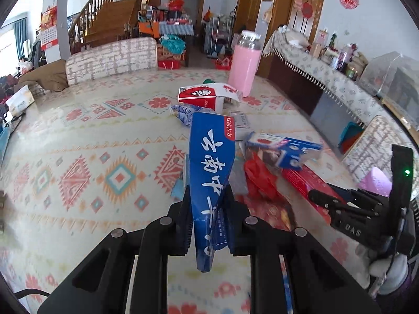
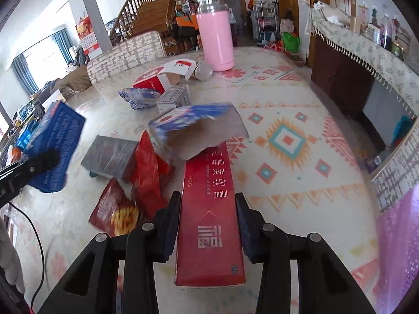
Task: Collect trash
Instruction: 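Carry the blue bag and red carton over the pink basket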
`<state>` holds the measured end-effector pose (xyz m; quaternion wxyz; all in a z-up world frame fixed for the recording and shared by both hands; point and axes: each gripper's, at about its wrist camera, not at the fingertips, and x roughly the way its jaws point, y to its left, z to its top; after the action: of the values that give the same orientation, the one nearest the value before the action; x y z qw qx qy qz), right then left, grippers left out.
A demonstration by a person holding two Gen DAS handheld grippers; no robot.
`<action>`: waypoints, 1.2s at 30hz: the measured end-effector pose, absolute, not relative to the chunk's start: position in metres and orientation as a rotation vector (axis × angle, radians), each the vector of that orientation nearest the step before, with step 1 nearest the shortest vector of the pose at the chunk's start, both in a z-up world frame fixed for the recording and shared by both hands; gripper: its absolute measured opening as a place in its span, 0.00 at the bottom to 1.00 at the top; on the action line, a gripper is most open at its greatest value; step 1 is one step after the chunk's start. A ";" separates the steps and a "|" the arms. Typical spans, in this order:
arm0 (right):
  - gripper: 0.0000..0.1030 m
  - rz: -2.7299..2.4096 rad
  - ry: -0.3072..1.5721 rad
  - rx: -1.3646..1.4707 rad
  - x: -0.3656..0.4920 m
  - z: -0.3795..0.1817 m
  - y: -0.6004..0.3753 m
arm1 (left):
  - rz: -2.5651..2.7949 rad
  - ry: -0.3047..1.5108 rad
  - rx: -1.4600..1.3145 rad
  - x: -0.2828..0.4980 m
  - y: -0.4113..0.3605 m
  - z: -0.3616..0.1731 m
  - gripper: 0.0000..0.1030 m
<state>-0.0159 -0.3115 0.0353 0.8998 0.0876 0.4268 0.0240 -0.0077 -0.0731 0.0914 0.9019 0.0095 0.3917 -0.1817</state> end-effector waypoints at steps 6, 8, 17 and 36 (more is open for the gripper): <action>0.42 0.052 0.849 0.197 -0.061 0.045 -0.321 | -0.374 0.738 0.009 -0.061 -0.059 0.104 0.19; 0.42 0.049 0.839 0.214 -0.074 0.048 -0.325 | -0.382 0.711 -0.001 -0.077 -0.054 0.108 0.19; 0.42 0.060 0.791 0.287 -0.124 0.061 -0.328 | -0.394 0.657 0.000 -0.120 -0.044 0.110 0.19; 0.42 0.128 0.774 0.342 -0.150 0.059 -0.322 | -0.396 0.681 -0.023 -0.132 -0.044 0.098 0.19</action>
<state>-0.1502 -0.3217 0.0590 0.9098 0.1659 0.3753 0.0618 -0.1317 -0.0444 0.0978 0.9233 -0.0110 0.3319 -0.1927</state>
